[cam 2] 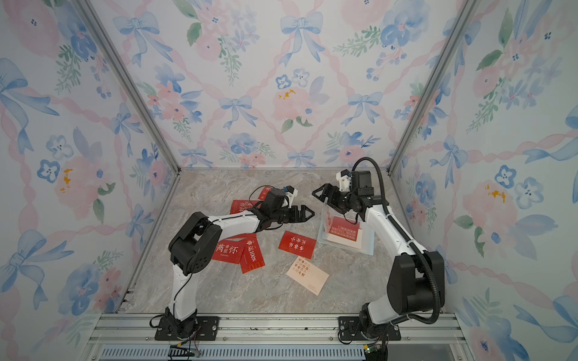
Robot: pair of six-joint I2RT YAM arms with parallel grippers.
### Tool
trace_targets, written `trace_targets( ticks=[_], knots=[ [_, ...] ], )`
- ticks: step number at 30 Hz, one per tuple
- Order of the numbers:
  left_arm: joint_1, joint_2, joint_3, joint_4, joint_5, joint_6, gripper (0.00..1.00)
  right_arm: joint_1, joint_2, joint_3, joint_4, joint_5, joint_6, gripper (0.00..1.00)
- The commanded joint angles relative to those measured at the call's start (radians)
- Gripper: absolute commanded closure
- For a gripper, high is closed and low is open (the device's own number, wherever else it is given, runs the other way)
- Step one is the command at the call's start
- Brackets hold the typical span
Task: Place the photos into the photo albums
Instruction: Open the photo album at the center of the board.
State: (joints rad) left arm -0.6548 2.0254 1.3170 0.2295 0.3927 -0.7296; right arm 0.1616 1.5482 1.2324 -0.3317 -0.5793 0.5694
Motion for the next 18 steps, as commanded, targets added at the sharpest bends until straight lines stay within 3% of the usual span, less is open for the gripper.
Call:
trace_targets(
  ticks=[1, 10, 18],
  knots=[
    [0.045, -0.105, -0.070, 0.006, -0.030, 0.036, 0.02, 0.051, 0.065, 0.063, 0.038, 0.022, 0.013, 0.08],
    [0.169, -0.343, -0.304, 0.017, -0.061, 0.045, 0.02, 0.161, 0.297, 0.248, 0.059, 0.035, 0.025, 0.08],
    [0.249, -0.510, -0.449, 0.018, -0.066, 0.057, 0.02, 0.202, 0.389, 0.389, 0.042, 0.034, 0.046, 0.08]
  ],
)
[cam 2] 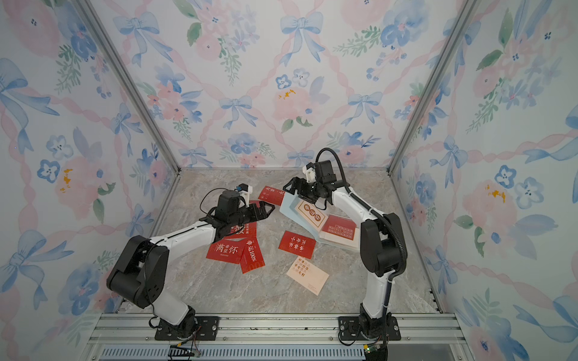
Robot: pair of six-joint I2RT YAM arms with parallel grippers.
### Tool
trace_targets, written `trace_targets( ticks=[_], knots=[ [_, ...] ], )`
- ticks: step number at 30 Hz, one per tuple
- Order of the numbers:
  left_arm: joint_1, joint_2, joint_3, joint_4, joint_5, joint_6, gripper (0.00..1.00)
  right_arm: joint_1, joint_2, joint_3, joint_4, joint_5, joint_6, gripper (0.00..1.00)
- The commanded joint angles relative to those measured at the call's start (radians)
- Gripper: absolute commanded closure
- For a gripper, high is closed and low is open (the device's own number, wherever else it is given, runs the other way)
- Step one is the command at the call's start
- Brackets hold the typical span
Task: Place the photos into the photo albums
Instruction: Open the photo album at the center of the board.
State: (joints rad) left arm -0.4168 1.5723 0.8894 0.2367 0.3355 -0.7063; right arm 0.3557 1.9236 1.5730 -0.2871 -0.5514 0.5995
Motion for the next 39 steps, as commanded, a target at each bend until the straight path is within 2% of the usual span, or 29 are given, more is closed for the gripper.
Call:
trace_targets(
  ticks=[1, 8, 13, 17, 19, 24, 28, 30, 33, 39],
  knots=[
    [0.015, -0.071, -0.029, 0.012, -0.008, 0.037, 0.02, 0.007, 0.020, 0.058, -0.008, 0.006, 0.016, 0.07],
    [0.017, -0.134, -0.050, 0.012, 0.006, 0.020, 0.02, 0.008, 0.051, 0.138, -0.040, 0.010, 0.011, 0.08],
    [0.001, -0.201, -0.056, 0.010, 0.015, -0.002, 0.02, 0.007, 0.118, 0.134, -0.004, 0.012, 0.017, 0.08],
    [-0.059, -0.227, -0.045, 0.012, 0.019, -0.008, 0.02, 0.015, 0.158, 0.103, 0.066, -0.017, 0.070, 0.08],
    [-0.122, -0.217, -0.025, 0.011, 0.007, -0.014, 0.03, 0.025, 0.167, 0.107, 0.083, -0.019, 0.074, 0.08],
    [-0.278, -0.117, 0.071, 0.020, -0.036, -0.023, 0.05, 0.031, 0.182, 0.131, 0.083, -0.028, 0.081, 0.08],
    [-0.324, 0.016, 0.154, 0.035, -0.072, 0.000, 0.07, 0.028, 0.171, 0.130, 0.098, -0.044, 0.092, 0.08],
    [-0.314, 0.088, 0.186, 0.035, -0.086, 0.027, 0.13, 0.021, 0.158, 0.126, 0.096, -0.050, 0.096, 0.08],
    [-0.254, 0.182, 0.220, 0.039, -0.061, 0.013, 0.28, -0.009, 0.133, 0.105, 0.077, -0.044, 0.115, 0.08],
    [-0.196, 0.310, 0.257, 0.079, -0.036, 0.017, 0.29, -0.093, 0.024, 0.001, 0.084, -0.058, 0.117, 0.08]
  ],
)
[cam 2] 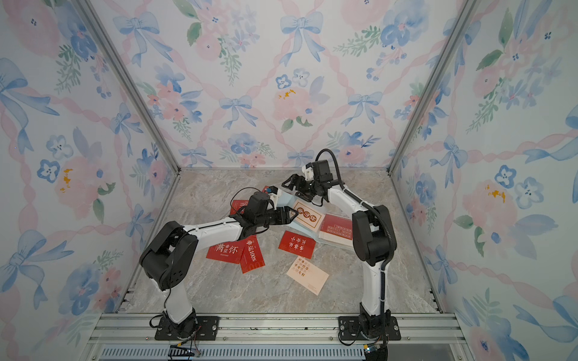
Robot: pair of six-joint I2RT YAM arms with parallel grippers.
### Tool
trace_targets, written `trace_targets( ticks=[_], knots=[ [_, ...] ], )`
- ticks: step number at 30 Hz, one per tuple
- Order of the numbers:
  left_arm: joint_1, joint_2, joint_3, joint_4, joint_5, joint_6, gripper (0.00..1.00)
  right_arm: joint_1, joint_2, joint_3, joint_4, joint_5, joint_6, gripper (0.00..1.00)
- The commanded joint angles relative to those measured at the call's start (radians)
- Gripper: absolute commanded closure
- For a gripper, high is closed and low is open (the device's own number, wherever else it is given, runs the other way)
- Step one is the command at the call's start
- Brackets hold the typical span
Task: Place the photos into the photo albums
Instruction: Open the photo album at the center of the board, then turn the page of the photo album at the center of the board.
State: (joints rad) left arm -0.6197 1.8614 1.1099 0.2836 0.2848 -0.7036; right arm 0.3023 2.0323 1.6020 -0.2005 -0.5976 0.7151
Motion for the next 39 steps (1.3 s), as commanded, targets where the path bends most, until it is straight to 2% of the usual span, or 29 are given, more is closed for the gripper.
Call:
trace_targets(
  ticks=[1, 5, 10, 16, 21, 24, 29, 39],
  knots=[
    [0.008, 0.035, 0.044, 0.036, 0.023, 0.013, 0.29, -0.051, -0.105, -0.039, -0.022, -0.010, -0.015, 0.08],
    [0.009, 0.062, 0.050, 0.047, 0.034, 0.010, 0.29, -0.093, -0.223, -0.120, -0.139, 0.051, -0.118, 0.08],
    [0.027, 0.059, 0.013, 0.068, 0.039, 0.009, 0.29, -0.210, -0.441, -0.335, -0.333, 0.204, -0.247, 0.07],
    [0.035, 0.085, -0.019, 0.076, 0.042, 0.019, 0.29, -0.415, -0.614, -0.615, -0.383, 0.190, -0.325, 0.07],
    [0.031, 0.105, -0.035, 0.089, 0.045, 0.016, 0.29, -0.548, -0.641, -0.700, -0.416, 0.195, -0.394, 0.07],
    [0.026, 0.117, -0.045, 0.101, 0.045, 0.016, 0.29, -0.637, -0.631, -0.725, -0.372, 0.119, -0.376, 0.07],
    [0.025, 0.128, -0.072, 0.144, 0.048, -0.015, 0.29, -0.629, -0.560, -0.692, -0.360, 0.106, -0.372, 0.07],
    [0.020, 0.136, -0.087, 0.164, 0.065, -0.022, 0.29, -0.546, -0.421, -0.643, -0.301, 0.139, -0.354, 0.07]
  ],
)
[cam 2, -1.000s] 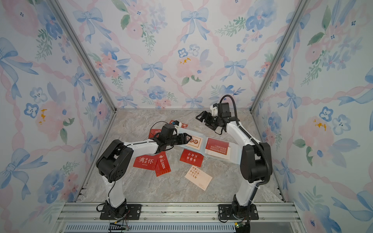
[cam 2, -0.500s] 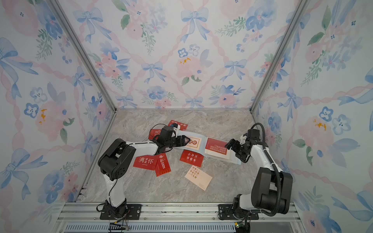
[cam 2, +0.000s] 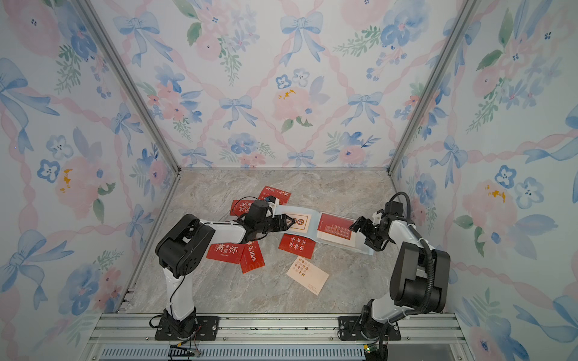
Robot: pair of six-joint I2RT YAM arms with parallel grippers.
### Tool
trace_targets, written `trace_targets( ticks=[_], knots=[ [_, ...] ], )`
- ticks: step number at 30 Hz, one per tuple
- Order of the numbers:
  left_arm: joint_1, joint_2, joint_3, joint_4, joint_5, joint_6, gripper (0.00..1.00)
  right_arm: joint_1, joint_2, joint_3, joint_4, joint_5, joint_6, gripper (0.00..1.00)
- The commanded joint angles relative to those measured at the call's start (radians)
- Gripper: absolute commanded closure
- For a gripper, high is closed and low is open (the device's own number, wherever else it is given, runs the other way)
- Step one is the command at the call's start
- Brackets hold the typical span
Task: Place the photos into the photo albums
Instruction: Turn the page of the photo album at the center of the board.
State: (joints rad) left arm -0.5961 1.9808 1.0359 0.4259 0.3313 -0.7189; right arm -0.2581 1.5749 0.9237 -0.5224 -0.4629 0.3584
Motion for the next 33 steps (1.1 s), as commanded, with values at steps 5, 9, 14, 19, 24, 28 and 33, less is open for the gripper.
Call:
trace_targets(
  ticks=[5, 9, 14, 19, 24, 28, 33],
  knots=[
    [-0.006, 0.012, -0.018, 0.022, 0.017, -0.010, 0.29, 0.017, 0.074, 0.061, 0.004, 0.053, -0.019, 0.07],
    [-0.009, 0.016, -0.019, 0.024, 0.020, -0.012, 0.29, 0.022, 0.105, 0.058, 0.016, 0.034, -0.021, 0.07],
    [-0.016, 0.029, -0.007, 0.027, 0.024, -0.014, 0.29, 0.073, 0.126, 0.061, 0.030, 0.023, -0.012, 0.07],
    [-0.025, 0.035, -0.006, 0.028, 0.026, -0.016, 0.29, 0.094, 0.135, 0.076, 0.027, 0.023, -0.006, 0.07],
    [-0.031, 0.042, -0.013, 0.034, 0.020, -0.019, 0.30, 0.115, 0.108, 0.098, 0.013, 0.011, 0.003, 0.07],
    [-0.037, 0.059, -0.008, 0.040, 0.024, -0.025, 0.30, 0.176, 0.098, 0.134, -0.011, 0.013, 0.013, 0.07],
    [-0.044, 0.065, -0.009, 0.048, 0.025, -0.030, 0.30, 0.221, 0.096, 0.163, -0.006, 0.003, 0.033, 0.07]
  ],
)
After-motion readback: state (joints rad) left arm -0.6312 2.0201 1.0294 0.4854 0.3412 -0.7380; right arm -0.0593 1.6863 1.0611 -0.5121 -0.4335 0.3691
